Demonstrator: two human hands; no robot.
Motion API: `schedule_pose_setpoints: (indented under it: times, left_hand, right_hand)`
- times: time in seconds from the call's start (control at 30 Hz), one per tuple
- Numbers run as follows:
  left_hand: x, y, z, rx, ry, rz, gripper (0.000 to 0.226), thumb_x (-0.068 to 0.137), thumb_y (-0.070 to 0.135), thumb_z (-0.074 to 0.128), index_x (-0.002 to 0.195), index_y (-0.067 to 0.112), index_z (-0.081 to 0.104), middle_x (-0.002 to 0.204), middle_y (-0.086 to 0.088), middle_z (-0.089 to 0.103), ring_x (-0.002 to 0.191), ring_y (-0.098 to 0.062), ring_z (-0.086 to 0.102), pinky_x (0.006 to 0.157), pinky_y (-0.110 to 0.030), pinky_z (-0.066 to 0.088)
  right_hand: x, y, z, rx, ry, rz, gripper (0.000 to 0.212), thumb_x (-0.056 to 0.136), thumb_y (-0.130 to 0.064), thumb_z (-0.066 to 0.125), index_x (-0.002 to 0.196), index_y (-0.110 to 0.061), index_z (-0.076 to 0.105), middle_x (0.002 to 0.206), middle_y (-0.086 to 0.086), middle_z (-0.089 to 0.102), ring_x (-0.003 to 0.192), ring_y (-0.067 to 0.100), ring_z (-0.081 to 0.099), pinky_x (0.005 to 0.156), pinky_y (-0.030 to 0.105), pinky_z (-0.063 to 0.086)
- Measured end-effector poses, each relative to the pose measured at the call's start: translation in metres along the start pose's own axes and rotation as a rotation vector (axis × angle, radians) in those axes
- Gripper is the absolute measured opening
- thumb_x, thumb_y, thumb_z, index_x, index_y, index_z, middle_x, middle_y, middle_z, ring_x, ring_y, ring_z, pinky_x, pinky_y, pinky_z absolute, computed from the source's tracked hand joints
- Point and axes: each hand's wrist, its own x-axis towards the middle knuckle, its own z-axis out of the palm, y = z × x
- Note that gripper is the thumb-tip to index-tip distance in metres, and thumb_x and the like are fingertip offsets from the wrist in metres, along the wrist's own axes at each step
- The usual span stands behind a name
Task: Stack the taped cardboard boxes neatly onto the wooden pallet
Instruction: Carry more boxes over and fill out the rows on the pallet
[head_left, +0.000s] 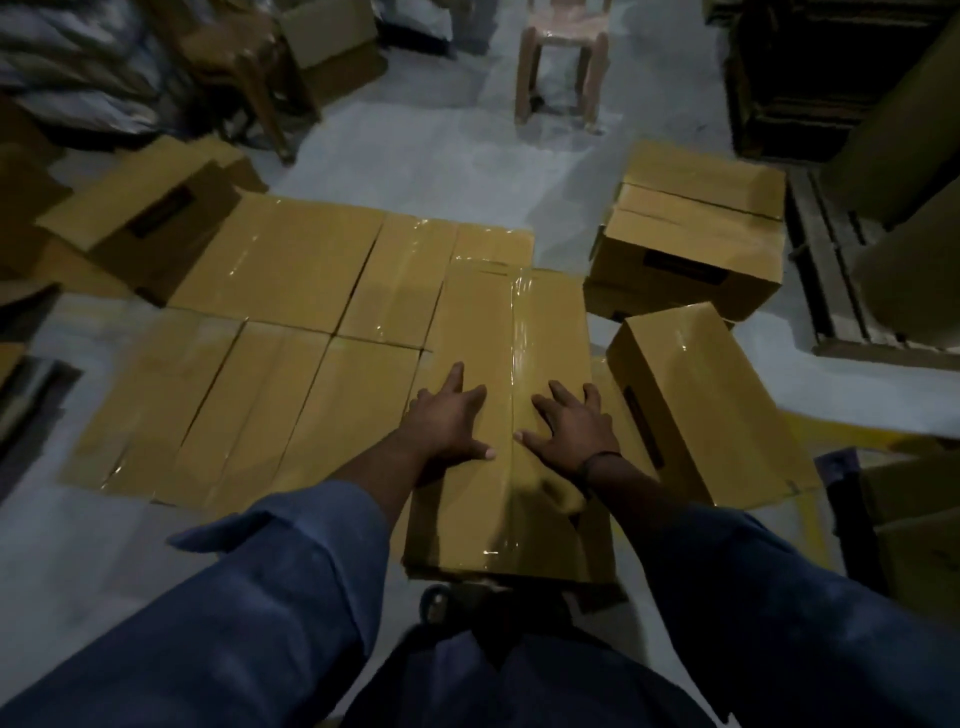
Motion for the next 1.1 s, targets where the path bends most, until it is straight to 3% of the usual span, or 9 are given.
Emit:
schedule_pose_setpoints:
  times: [0.37,0.5,0.73,0.97,1.1]
  left_hand:
    - [-0.014,-0.074,0.001,0.033,-0.027,0.092,0.109,0.068,0.067,0.084,0.157,0.034,0.031,0.172,0.001,-0.014,0.146,-0.055,0.023,0.117,-0.059,0.033]
    - [-0.001,-0.116,0.007,0.058,-0.057,0.189,0.116,0.065,0.07,0.084,0.159,0.034,0.027,0.172,-0.001,-0.013,0.147,-0.053,0.026,0.118,-0.057,0.033]
    - [0.009,-0.169,0.022,0.022,-0.085,0.301,0.122,0.064,0.069,0.085,0.162,0.03,0.025,0.172,0.0,-0.012,0.153,-0.044,0.021,0.12,-0.057,0.032]
    - [0.025,-0.179,0.046,0.058,-0.016,0.354,0.114,0.07,0.062,0.085,0.162,0.033,0.025,0.172,0.005,-0.012,0.15,-0.047,0.026,0.117,-0.055,0.036]
    - [0.046,-0.182,0.064,0.084,0.032,0.364,0.106,0.068,0.061,0.086,0.157,0.029,0.037,0.173,0.002,-0.004,0.147,-0.044,0.033,0.116,-0.054,0.039]
  right_hand:
    - [-0.009,-0.059,0.033,0.001,-0.027,0.001,0.071,0.086,-0.074,0.053,0.147,-0.039,0.041,0.166,-0.007,0.018,0.152,0.042,0.003,0.113,0.065,0.031]
    - [-0.01,-0.089,0.049,-0.036,-0.024,0.058,0.064,0.086,-0.072,0.054,0.14,-0.039,0.047,0.165,-0.007,0.018,0.151,0.041,0.008,0.11,0.065,0.034]
    - [-0.015,-0.135,0.07,-0.06,-0.026,0.192,0.068,0.087,-0.071,0.056,0.148,-0.042,0.043,0.167,-0.009,0.013,0.152,0.039,0.005,0.114,0.064,0.03]
    - [-0.011,-0.133,0.108,-0.028,0.044,0.221,0.064,0.089,-0.067,0.058,0.146,-0.041,0.044,0.166,-0.01,0.015,0.152,0.039,0.005,0.113,0.064,0.031]
    - [0.005,-0.115,0.139,0.006,0.073,0.192,0.062,0.089,-0.068,0.057,0.144,-0.041,0.046,0.166,-0.009,0.016,0.151,0.039,0.007,0.112,0.065,0.031]
